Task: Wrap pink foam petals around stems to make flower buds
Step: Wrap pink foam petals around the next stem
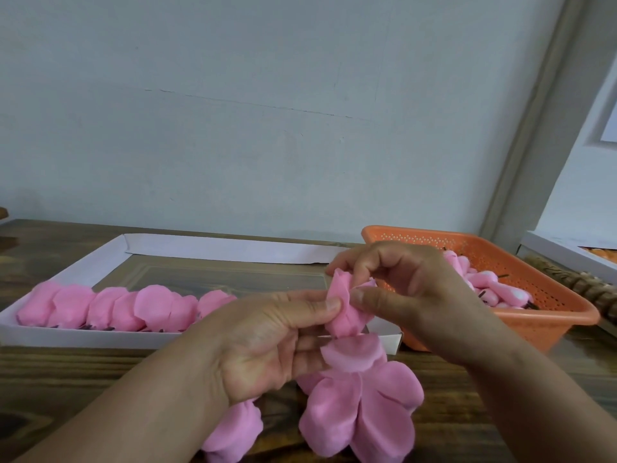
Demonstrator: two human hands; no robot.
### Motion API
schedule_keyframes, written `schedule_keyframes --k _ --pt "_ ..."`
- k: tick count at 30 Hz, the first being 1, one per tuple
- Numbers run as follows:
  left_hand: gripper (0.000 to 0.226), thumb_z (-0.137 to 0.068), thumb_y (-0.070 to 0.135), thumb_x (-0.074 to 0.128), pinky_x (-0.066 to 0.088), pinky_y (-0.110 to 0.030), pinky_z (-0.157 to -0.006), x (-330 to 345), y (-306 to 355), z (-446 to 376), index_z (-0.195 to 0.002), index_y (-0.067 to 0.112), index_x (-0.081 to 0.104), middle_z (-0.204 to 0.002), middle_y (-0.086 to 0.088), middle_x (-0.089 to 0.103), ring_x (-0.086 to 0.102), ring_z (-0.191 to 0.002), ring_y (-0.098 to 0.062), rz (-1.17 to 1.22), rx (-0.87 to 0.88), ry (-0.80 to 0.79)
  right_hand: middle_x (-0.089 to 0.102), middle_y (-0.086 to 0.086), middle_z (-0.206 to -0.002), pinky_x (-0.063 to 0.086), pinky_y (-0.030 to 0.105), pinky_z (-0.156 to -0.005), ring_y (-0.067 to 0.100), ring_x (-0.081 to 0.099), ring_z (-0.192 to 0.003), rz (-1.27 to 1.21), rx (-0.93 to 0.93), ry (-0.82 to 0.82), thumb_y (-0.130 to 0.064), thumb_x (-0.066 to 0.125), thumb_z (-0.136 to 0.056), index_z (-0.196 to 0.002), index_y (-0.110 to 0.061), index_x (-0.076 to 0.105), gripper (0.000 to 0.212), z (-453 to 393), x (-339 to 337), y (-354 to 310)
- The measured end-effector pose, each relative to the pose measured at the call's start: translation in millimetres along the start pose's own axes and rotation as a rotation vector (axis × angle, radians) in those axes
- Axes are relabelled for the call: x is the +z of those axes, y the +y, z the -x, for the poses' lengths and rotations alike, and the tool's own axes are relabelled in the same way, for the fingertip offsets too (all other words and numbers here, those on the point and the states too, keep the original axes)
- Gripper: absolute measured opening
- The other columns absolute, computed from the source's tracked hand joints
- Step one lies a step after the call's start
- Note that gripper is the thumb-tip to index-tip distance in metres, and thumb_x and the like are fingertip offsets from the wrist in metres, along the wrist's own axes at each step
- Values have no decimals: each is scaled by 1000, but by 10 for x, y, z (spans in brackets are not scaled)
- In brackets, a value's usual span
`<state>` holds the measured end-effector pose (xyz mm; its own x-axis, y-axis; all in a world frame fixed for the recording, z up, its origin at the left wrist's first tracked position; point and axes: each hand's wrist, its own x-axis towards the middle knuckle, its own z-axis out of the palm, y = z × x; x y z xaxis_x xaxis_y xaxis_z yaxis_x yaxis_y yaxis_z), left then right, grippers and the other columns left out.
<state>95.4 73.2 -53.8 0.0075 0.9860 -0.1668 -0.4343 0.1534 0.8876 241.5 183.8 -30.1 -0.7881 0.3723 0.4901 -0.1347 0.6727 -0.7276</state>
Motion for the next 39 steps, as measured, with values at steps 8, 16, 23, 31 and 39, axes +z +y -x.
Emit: schedule_keyframes --k 8,16,23,31,39 --pt "25 -61 13 69 60 -27 -59 10 -31 -13 -83 5 78 -84 -13 74 72 -69 -19 -59 20 53 66 11 -74 53 37 -62 16 61 -63 41 71 15 11 66 -75 -69 -5 62 18 -13 19 -49" --pt "32 -56 14 72 57 -32 -65 32 -93 -29 -86 4 76 -86 -16 74 70 -71 -22 -184 54 144 60 20 -67 47 41 -58 24 54 -58 -33 140 94 11 69 -74 -67 -4 58 20 -32 83 18" --pt "20 -81 3 62 48 -25 -60 7 -86 -41 -98 -4 70 -90 -19 63 55 -84 -28 -249 43 180 65 16 -76 47 28 -53 28 51 -58 -53 185 -104 -17 68 -77 -95 -19 69 19 4 17 53" --pt "35 -80 5 63 33 -40 -83 6 -101 -39 -113 -8 63 -117 -33 58 51 -93 -29 -278 45 167 66 27 -75 49 37 -56 49 57 -61 -120 208 -122 -16 74 -76 -84 -5 69 15 9 1 15" --pt "42 -59 18 70 41 -40 -82 1 -108 -33 -98 5 74 -96 -17 71 60 -90 -28 -286 30 143 65 29 -66 48 34 -52 29 56 -48 -26 222 -41 -4 74 -75 -75 -4 70 4 -1 39 7"
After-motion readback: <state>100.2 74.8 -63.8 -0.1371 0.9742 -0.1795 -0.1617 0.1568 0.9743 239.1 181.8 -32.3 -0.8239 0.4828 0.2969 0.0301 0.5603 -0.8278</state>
